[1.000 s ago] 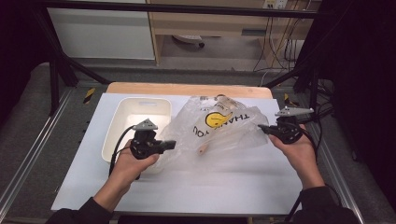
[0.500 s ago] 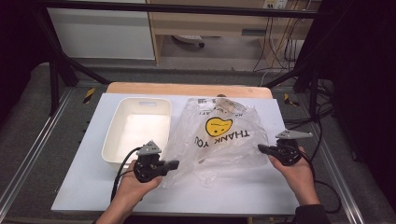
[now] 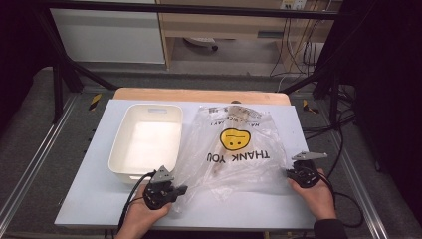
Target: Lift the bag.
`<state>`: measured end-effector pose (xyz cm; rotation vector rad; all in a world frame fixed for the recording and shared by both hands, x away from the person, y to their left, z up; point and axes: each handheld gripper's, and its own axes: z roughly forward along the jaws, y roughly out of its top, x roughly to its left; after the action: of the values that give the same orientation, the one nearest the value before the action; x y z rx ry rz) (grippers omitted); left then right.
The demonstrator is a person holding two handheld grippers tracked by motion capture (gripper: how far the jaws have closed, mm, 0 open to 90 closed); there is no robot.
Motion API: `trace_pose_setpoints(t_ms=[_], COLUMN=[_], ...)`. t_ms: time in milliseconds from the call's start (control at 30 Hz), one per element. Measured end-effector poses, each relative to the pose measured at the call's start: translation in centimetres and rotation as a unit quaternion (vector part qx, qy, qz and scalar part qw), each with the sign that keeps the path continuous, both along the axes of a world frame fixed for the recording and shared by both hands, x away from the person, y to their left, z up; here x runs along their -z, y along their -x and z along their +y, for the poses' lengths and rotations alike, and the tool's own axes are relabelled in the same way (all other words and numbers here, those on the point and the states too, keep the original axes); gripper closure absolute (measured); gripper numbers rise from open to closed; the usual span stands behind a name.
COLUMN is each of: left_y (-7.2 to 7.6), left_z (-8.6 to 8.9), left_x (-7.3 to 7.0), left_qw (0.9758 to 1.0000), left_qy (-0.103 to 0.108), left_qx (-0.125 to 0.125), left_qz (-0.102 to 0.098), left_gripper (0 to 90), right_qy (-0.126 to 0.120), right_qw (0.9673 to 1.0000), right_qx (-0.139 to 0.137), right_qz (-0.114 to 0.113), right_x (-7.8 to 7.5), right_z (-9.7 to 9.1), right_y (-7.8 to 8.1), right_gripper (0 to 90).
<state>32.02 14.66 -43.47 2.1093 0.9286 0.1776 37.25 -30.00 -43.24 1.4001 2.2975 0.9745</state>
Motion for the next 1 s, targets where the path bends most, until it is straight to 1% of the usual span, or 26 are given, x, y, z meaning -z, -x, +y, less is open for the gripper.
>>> trace_pose_setpoints(t_ms=[67, 133, 233, 367, 433, 500, 567, 633, 700, 767, 900, 1000], left_y=[0.1, 0.2, 0.2, 0.4, 0.5, 0.7, 0.8, 1.0, 1.2, 1.3, 1.9, 2.3], left_z=[-0.1, -0.2, -0.4, -0.6, -0.5, -0.4, -0.3, -0.1, 0.1, 0.3, 0.5, 0.8], left_x=[0.4, 0.7, 1.0, 1.5, 1.5, 1.4, 1.2, 1.0, 0.8, 0.7, 0.3, 0.1], left_qw=[0.9999, 0.9999, 0.9997, 0.9995, 0.9995, 0.9992, 0.9992, 0.9991, 0.9988, 0.9986, 0.9985, 0.9984], left_qy=[-0.01, -0.012, -0.021, -0.029, -0.031, -0.037, -0.033, -0.029, -0.028, -0.026, -0.019, -0.014], left_qx=[0.004, 0.004, 0.008, 0.01, 0.008, 0.001, -0.008, -0.016, -0.024, -0.029, -0.034, -0.036], left_qz=[0.002, 0.001, 0.0, 0.0, -0.005, -0.016, -0.021, -0.028, -0.034, -0.035, -0.039, -0.042], left_gripper=[90.0, 90.0, 90.0, 90.0, 89.7, 84.6, 77.6, 69.5, 65.3, 57.4, 49.4, 46.0], right_qy=[0.007, 0.007, 0.007, 0.018, 0.017, 0.013, 0.006, 0.006, 0.006, 0.006, 0.008, 0.007], right_qw=[1.0, 1.0, 0.9999, 0.9997, 0.9998, 0.9999, 0.9999, 1.0, 1.0, 1.0, 0.9999, 0.9998], right_qx=[0.0, 0.005, 0.01, 0.009, 0.008, 0.006, 0.006, 0.006, 0.003, 0.003, 0.002, 0.001], right_qz=[0.005, 0.004, 0.006, 0.011, 0.01, 0.008, 0.005, 0.002, 0.0, -0.002, -0.012, -0.02], right_x=[0.2, 0.4, 0.5, 1.0, 1.1, 1.0, 1.1, 1.1, 1.1, 1.0, 0.9, 0.9], right_z=[-0.1, -0.3, -0.4, -0.4, -0.4, -0.4, -0.3, -0.2, -0.2, 0.0, 0.3, 0.6], right_y=[0.0, 0.0, 0.1, 0.2, 0.2, 0.4, 0.4, 0.5, 0.5, 0.5, 0.5, 0.6], right_gripper=[90.0, 90.0, 90.0, 90.0, 90.0, 89.2, 82.1, 75.8, 68.5, 60.4, 44.9, 35.1])
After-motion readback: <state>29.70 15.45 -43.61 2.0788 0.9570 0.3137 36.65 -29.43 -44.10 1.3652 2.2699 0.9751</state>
